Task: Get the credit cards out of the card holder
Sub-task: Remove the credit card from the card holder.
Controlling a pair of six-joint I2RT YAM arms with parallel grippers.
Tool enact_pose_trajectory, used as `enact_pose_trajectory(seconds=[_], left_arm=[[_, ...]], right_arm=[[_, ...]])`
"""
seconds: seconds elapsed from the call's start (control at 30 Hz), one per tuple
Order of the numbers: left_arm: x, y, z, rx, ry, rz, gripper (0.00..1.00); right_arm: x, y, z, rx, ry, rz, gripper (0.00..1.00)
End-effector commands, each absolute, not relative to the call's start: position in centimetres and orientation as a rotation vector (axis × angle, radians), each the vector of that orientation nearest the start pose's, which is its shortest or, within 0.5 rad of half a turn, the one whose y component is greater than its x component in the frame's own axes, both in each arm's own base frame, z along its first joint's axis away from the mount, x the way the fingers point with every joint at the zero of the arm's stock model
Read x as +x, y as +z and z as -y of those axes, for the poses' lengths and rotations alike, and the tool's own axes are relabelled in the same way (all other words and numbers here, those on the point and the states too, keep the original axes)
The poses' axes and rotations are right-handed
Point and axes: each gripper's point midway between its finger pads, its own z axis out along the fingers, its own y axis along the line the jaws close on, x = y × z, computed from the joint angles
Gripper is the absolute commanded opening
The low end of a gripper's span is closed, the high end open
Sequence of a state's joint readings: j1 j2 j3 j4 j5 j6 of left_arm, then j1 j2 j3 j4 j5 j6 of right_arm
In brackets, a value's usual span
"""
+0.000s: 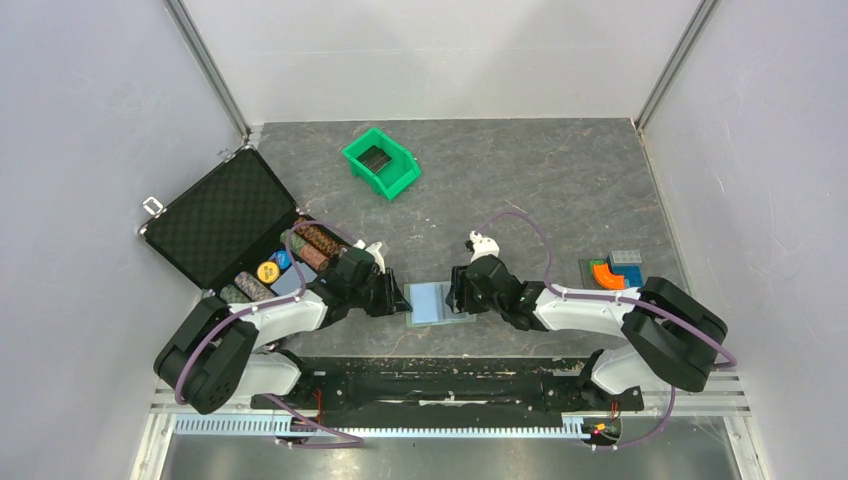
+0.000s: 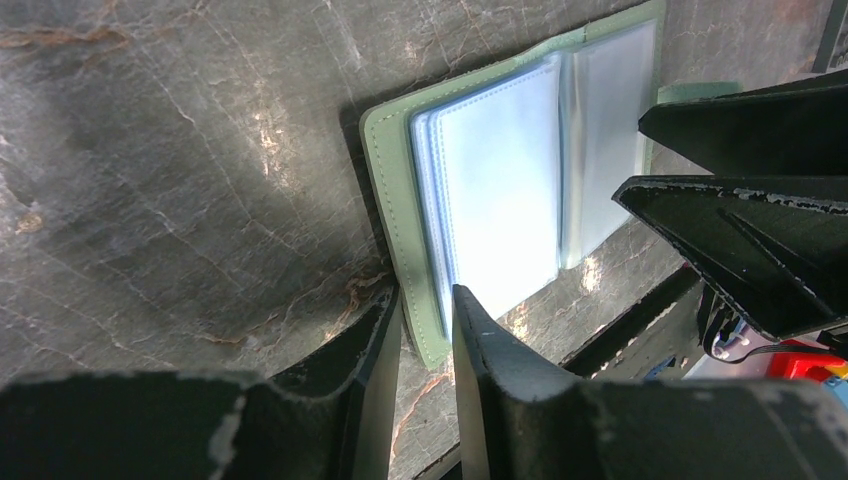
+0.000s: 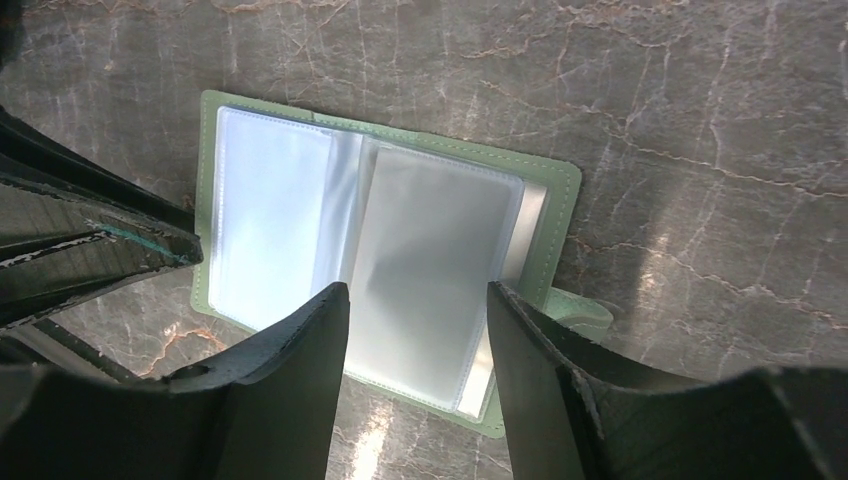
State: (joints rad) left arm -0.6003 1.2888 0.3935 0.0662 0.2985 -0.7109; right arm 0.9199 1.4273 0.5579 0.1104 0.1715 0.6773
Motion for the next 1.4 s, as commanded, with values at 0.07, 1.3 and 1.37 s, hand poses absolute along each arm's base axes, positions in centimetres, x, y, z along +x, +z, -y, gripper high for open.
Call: enact_pose_trajectory(seconds=[0.07, 1.3, 1.37], left_arm=[[18.6, 2.0, 22.5, -0.017, -0.931, -2.590, 0.33], [18.2, 1.6, 22.8, -0.027, -0.964, -2.605, 0.33], [18.2, 1.6, 22.8, -0.028, -0.961, -2.604, 0.33]], right_arm=[[22.0, 3.7, -26.7, -0.208, 0.523, -2.366, 0.56], [18.5, 6.9, -32.7, -0.227, 1.131, -2.256, 0.55], [18.2, 7.4, -32.9, -0.228, 1.168, -2.240, 0.54]])
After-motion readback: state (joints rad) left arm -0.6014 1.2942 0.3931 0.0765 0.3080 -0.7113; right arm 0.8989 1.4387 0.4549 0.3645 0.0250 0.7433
